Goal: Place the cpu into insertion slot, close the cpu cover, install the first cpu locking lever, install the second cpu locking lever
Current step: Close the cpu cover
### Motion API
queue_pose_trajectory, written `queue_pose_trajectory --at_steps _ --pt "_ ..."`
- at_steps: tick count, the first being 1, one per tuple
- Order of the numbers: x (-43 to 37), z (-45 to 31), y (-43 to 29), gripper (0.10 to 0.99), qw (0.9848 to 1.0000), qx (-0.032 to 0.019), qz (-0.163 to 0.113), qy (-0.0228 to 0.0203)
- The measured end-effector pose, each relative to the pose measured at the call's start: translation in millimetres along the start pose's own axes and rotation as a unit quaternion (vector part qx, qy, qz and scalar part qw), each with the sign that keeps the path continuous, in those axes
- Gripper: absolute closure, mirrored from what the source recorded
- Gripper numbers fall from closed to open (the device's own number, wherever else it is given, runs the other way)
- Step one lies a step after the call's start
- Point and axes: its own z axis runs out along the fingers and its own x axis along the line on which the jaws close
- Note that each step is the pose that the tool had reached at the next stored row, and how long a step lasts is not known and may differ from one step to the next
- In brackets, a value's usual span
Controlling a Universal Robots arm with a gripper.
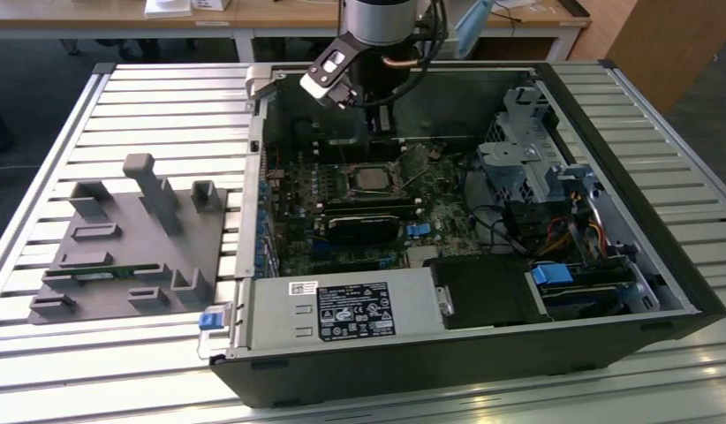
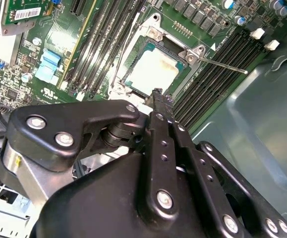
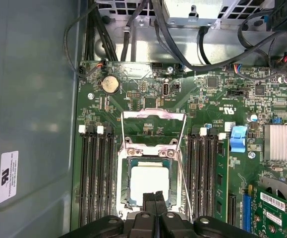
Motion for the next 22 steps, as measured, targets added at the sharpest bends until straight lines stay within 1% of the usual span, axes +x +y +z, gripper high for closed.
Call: queue_pose_trajectory --at_steps 13,22 --pt "0.0 -1.0 3.4 0.98 1.0 0.0035 0.0 0.0" --pt "-0.1 -0.8 7.2 0.98 1.0 0.004 0.0 0.0001"
